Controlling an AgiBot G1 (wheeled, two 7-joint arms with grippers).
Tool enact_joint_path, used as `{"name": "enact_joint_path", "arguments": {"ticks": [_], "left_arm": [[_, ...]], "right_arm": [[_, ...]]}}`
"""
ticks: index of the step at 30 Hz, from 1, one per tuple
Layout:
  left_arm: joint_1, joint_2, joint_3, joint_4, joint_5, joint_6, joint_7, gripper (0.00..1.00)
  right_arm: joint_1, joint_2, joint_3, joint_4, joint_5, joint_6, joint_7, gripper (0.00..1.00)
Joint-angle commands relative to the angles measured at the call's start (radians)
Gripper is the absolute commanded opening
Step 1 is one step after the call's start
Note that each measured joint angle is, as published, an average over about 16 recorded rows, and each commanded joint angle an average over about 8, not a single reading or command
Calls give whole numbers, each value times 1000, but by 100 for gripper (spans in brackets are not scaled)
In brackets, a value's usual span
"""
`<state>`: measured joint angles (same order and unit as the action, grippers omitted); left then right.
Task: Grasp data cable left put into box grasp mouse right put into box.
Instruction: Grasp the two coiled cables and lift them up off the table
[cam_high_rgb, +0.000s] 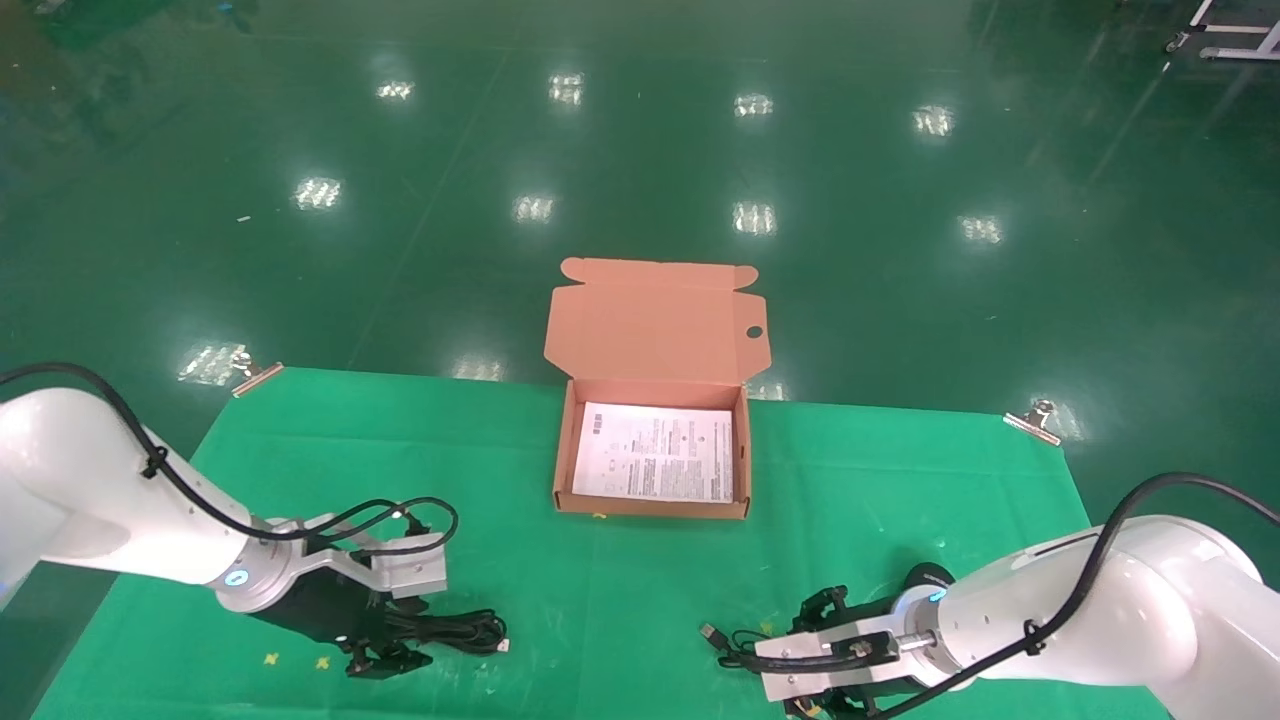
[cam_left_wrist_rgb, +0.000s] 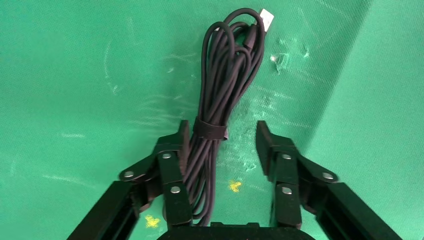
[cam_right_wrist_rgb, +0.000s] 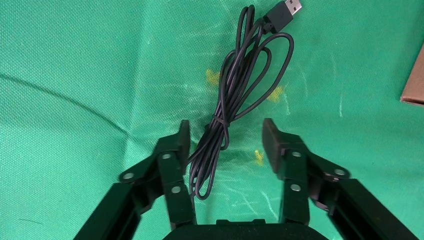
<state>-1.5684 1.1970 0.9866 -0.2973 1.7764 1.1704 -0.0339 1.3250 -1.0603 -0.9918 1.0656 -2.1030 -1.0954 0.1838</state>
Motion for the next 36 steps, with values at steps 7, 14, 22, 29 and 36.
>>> {"name": "enact_joint_path", "arguments": {"ticks": [7,14,22,29,36], "left_arm": [[0,-1,0,-3,0,0,-1,0],[1,-1,0,-4,0,1,-1,0],[-4,-7,1,-16,2,1,12,0],[-38,-70,-8,-100,-2,8,68,0],[-117,-144,-25,-260,10,-2,41,0]], "right_arm": [[0,1,0,1,1,-1,0,0],[0,1,1,2,1,-1,1,0],[10,21,13,16,7,0,12,0],[54,122,75,101,19,11,82,0],[127,213,146,192,0,45,153,0]]}}
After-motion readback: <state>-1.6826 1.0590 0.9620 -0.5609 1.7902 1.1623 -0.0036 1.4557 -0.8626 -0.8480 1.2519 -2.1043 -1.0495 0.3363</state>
